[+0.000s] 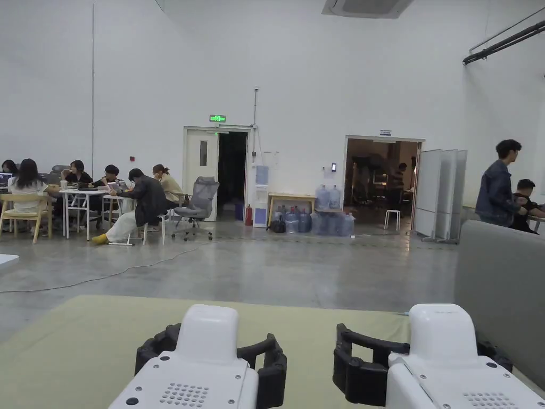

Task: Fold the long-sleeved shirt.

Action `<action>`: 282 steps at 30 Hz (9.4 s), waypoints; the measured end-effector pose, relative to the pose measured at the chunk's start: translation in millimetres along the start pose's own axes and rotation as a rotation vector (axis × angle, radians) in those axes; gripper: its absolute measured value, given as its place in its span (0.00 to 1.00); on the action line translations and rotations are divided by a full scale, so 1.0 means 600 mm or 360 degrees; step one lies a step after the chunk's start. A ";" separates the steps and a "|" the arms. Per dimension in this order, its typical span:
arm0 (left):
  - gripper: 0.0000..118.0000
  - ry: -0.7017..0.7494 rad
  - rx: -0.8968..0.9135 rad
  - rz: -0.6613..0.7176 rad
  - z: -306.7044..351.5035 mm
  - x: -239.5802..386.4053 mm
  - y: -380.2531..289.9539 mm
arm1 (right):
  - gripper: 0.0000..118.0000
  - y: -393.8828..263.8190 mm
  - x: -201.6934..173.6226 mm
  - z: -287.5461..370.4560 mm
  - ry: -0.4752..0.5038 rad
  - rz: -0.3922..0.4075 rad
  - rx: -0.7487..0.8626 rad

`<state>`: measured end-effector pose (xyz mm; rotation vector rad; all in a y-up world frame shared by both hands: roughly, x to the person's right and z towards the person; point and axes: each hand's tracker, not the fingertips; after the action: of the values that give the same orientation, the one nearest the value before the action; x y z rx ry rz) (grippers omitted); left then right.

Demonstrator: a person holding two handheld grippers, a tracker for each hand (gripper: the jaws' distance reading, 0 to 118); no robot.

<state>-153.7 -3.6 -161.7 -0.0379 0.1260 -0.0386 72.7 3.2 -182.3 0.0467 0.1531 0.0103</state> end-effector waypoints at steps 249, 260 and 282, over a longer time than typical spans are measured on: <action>0.03 -0.0170 -0.0816 0.0718 -0.724 -0.200 0.125 | 0.09 0.101 0.216 -0.664 -0.0075 0.0225 -0.0919; 0.03 -0.0073 -0.1593 0.0912 -0.642 -0.213 -0.380 | 0.09 -0.418 0.221 -0.522 0.0043 -0.0026 -0.1633; 0.03 -0.0223 -0.1790 0.0702 -0.329 -0.256 -0.576 | 0.09 -0.586 0.171 -0.224 0.0174 0.0204 -0.1761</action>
<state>-343.1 -349.1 -324.1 -1.1320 0.0003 0.4808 155.8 -340.2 -346.9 -1.0498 0.2363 0.2238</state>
